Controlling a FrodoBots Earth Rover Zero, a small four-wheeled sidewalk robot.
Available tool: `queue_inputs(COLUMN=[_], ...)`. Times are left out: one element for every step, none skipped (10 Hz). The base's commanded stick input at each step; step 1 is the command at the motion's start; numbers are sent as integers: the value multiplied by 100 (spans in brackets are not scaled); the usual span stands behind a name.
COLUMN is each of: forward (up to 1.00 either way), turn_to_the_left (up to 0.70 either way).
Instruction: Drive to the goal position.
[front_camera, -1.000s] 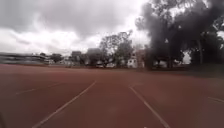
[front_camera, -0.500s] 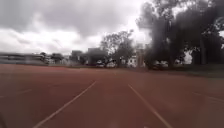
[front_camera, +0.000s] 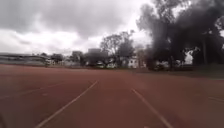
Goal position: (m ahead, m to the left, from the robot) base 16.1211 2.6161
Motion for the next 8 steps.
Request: queue_inputs(forward=[70, 70, 70, 70, 70, 70, 70, 70], turn_to_the_left=[0, 0, 0, 0, 0, 0, 0, 0])
